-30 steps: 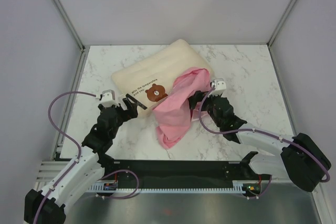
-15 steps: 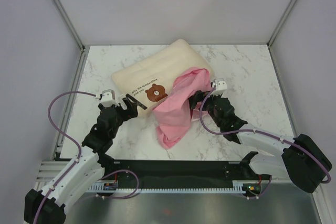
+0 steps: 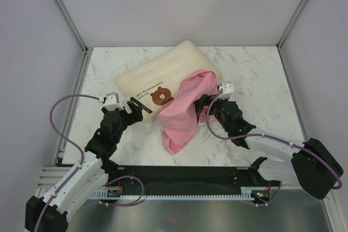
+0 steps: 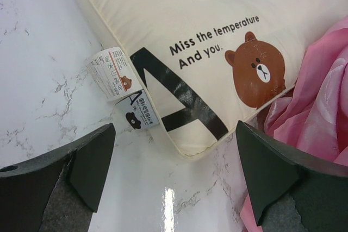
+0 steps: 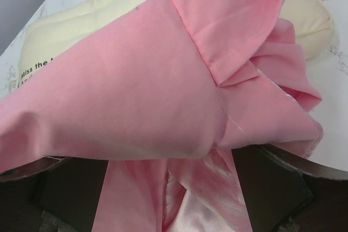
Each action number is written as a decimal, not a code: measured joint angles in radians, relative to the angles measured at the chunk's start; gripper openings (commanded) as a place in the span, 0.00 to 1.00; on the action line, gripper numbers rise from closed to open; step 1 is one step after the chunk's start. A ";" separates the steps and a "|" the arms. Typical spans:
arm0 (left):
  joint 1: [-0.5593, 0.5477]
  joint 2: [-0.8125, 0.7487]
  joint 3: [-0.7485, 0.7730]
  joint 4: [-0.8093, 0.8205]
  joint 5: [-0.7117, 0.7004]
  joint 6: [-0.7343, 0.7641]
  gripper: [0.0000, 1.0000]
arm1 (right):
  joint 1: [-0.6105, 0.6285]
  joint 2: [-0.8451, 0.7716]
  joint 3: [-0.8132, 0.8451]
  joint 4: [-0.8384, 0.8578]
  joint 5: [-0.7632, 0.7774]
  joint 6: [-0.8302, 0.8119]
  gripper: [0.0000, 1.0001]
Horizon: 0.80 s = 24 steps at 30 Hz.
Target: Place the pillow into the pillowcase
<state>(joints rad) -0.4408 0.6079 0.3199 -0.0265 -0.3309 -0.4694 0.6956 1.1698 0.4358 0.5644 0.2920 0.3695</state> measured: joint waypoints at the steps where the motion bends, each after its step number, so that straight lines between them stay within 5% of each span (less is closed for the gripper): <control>1: 0.000 0.000 0.000 0.000 0.000 0.000 1.00 | 0.000 0.005 0.000 0.001 -0.003 0.000 0.98; 14: 0.000 0.001 0.000 0.003 0.003 0.001 1.00 | 0.007 0.432 0.276 -0.163 -0.262 -0.015 0.98; 17: 0.000 0.001 0.000 0.006 0.004 0.001 1.00 | 0.018 0.543 0.377 -0.248 -0.269 -0.031 0.67; 18: 0.000 0.003 0.000 0.008 0.004 0.001 1.00 | 0.021 0.574 0.406 -0.276 -0.266 -0.037 0.30; 20: 0.000 0.009 0.000 0.008 0.005 0.001 1.00 | 0.024 0.623 0.463 -0.351 -0.243 -0.048 0.10; 24: 0.000 0.035 0.000 0.008 0.019 0.001 1.00 | 0.026 0.619 0.473 -0.414 -0.181 -0.060 0.01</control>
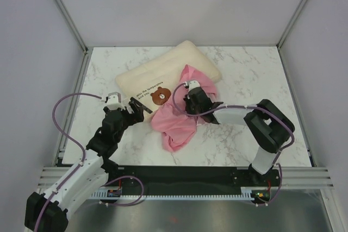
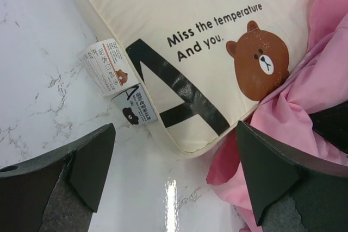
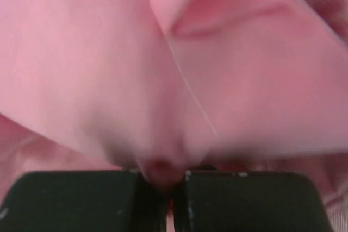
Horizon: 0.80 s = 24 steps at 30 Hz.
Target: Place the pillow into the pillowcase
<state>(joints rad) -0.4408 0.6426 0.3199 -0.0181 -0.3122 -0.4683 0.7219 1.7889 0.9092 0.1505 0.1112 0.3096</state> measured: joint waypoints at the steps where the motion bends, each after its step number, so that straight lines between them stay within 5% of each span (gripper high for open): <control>1: 0.000 0.006 0.000 0.001 0.003 0.000 1.00 | 0.000 -0.029 -0.024 0.007 0.025 0.003 0.00; 5: 0.000 0.031 0.000 0.007 0.009 0.005 1.00 | -0.027 -0.218 -0.159 0.023 0.159 0.044 0.00; 7: 0.000 0.046 0.000 0.010 0.020 0.006 1.00 | -0.071 -0.329 -0.227 0.045 0.206 0.072 0.10; 8: 0.000 0.053 0.001 0.013 0.028 0.008 1.00 | -0.101 -0.380 -0.259 0.060 0.219 0.087 0.36; 11: 0.000 0.068 0.001 0.019 0.057 0.014 1.00 | -0.162 -0.470 -0.315 0.108 0.235 0.111 0.75; 19: 0.000 0.165 0.009 0.121 0.230 0.043 1.00 | -0.155 -0.483 -0.346 0.163 0.204 0.117 0.84; 24: 0.000 0.380 0.078 0.145 0.293 0.051 0.98 | -0.155 -0.484 -0.349 0.192 0.197 0.121 0.84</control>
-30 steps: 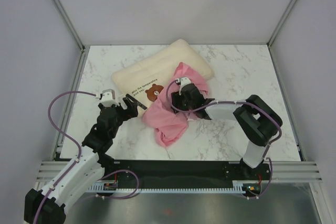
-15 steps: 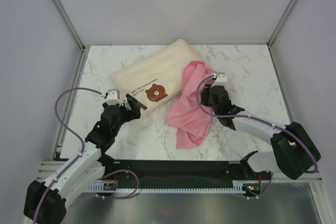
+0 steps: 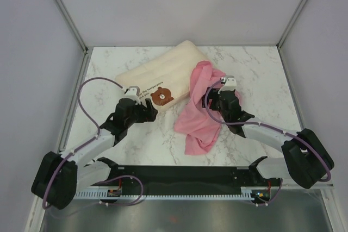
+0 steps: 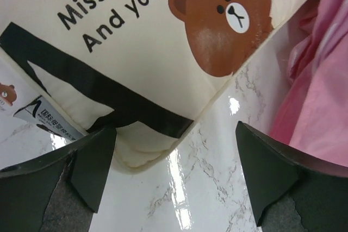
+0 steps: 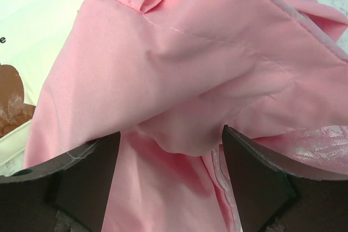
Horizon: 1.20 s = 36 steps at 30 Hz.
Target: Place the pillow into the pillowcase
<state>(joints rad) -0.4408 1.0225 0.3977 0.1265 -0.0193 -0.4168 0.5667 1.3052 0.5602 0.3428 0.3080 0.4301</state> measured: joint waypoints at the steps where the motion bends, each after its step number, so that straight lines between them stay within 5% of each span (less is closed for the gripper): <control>1: 0.000 0.044 0.025 -0.010 -0.007 0.000 0.89 | 0.000 -0.002 -0.004 0.005 0.000 0.000 0.84; 9: -0.114 0.141 0.106 -0.028 -0.063 0.039 0.89 | 0.000 -0.016 -0.018 0.009 0.001 0.000 0.85; 15: -0.359 0.180 0.237 -0.184 -0.350 0.053 1.00 | 0.000 -0.019 -0.018 0.008 0.012 0.001 0.86; 21: -0.391 0.213 0.444 -0.362 -0.534 0.054 1.00 | 0.000 -0.098 -0.060 0.010 0.067 0.004 0.88; 26: -0.391 0.438 0.773 -0.492 -0.574 0.127 1.00 | 0.000 -0.141 -0.082 0.021 0.108 0.004 0.88; 36: -0.383 0.898 1.161 -0.651 -0.503 0.297 0.99 | 0.000 -0.175 -0.120 0.053 0.121 0.004 0.89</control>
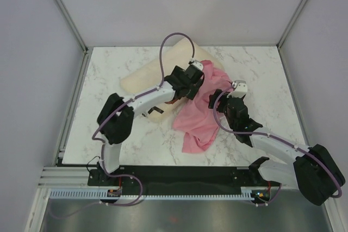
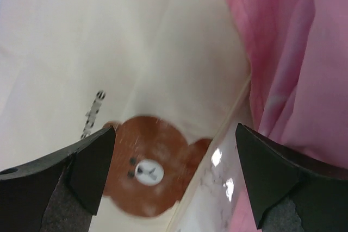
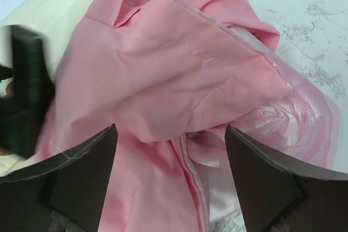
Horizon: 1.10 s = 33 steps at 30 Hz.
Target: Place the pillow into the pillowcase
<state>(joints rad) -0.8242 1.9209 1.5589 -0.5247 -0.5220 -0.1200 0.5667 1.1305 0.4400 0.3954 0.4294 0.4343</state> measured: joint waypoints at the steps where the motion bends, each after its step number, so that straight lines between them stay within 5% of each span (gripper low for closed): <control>1: 0.005 0.073 0.065 -0.008 0.000 0.004 0.96 | 0.000 -0.005 -0.005 0.002 0.001 0.000 0.89; 2: 0.011 0.129 0.118 -0.029 -0.001 0.005 0.93 | 0.000 -0.009 -0.009 0.006 0.003 0.000 0.89; 5: 0.046 0.293 0.256 -0.105 0.003 -0.009 0.61 | -0.001 -0.019 -0.018 0.010 0.013 0.000 0.89; 10: 0.230 0.232 0.165 -0.047 0.248 -0.138 0.43 | -0.001 -0.019 -0.024 0.016 0.015 0.000 0.89; 13: 0.474 0.022 -0.103 0.109 0.402 -0.255 0.51 | -0.002 -0.021 -0.025 0.018 0.014 0.000 0.89; 14: 0.558 -0.049 -0.185 0.134 0.397 -0.289 0.64 | -0.002 -0.021 -0.025 0.021 0.013 0.000 0.89; 15: 0.640 -0.118 -0.250 0.141 0.374 -0.323 0.93 | -0.002 -0.021 -0.025 0.024 0.013 0.000 0.89; 18: 0.740 -0.277 -0.336 0.114 0.327 -0.383 1.00 | -0.002 -0.021 -0.025 0.031 0.007 0.000 0.89; 21: 0.622 -0.371 -0.285 0.099 0.313 -0.382 1.00 | -0.002 -0.020 -0.025 0.035 -0.004 0.000 0.89; 28: 0.155 -0.396 -0.163 0.121 0.289 -0.285 1.00 | -0.006 -0.020 -0.022 0.000 0.066 0.024 0.89; 33: 0.069 -0.319 -0.171 0.116 0.291 -0.268 1.00 | -0.068 -0.017 -0.003 -0.069 0.097 0.074 0.89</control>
<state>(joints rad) -0.7555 1.6024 1.3880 -0.4084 -0.2306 -0.3878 0.4984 1.1137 0.4370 0.3260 0.5259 0.5083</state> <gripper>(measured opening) 0.995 0.892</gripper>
